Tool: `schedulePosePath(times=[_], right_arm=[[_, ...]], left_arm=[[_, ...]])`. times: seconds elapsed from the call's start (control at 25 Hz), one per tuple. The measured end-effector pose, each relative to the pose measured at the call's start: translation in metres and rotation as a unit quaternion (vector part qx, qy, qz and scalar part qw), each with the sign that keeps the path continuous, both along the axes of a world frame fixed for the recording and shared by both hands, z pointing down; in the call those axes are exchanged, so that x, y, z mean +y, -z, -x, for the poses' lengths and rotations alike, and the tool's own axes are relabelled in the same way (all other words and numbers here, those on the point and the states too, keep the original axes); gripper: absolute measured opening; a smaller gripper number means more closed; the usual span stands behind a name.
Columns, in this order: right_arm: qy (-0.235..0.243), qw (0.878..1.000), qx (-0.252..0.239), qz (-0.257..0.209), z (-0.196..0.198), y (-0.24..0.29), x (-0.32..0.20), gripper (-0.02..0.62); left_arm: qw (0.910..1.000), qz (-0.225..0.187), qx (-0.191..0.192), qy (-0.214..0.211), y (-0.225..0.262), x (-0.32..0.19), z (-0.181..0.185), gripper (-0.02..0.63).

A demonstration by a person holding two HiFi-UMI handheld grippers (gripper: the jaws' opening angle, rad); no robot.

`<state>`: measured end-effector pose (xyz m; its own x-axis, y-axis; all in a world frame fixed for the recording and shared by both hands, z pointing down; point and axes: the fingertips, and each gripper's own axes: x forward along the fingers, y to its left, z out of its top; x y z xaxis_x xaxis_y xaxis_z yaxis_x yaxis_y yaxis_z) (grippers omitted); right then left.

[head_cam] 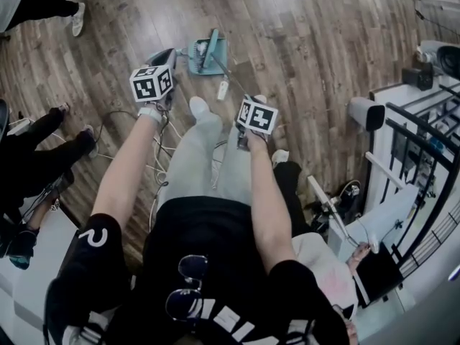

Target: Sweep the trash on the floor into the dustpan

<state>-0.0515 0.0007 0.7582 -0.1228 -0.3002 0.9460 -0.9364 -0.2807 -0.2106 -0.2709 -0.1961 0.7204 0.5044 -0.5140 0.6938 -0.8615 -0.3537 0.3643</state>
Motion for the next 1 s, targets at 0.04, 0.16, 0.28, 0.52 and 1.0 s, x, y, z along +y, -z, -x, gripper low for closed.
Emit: schedulePosePath(times=[0.04,0.16,0.28,0.52,1.0], right_arm=[[0.001,1.000,0.003,-0.002,-0.001,0.002,0.001,0.084],[-0.002,1.000,0.015,-0.005,-0.008,0.008,0.006,0.084],[-0.016,1.000,0.023,-0.005,-0.023,0.015,0.015,0.083],[-0.040,0.998,0.038,-0.015,-0.047,0.031,0.040,0.084],[-0.021,0.999,0.028,-0.024,-0.062,0.066,0.081,0.084]], left_arm=[[1.0000,0.002,-0.001,-0.001,0.000,0.000,0.000,-0.002],[1.0000,0.007,-0.003,0.003,-0.001,0.000,0.002,-0.002],[1.0000,0.003,-0.002,0.002,0.007,0.003,-0.001,-0.002],[0.9995,-0.008,0.005,-0.029,0.022,0.025,-0.020,-0.002],[0.9990,-0.029,0.016,-0.029,0.069,0.096,-0.047,-0.002]])
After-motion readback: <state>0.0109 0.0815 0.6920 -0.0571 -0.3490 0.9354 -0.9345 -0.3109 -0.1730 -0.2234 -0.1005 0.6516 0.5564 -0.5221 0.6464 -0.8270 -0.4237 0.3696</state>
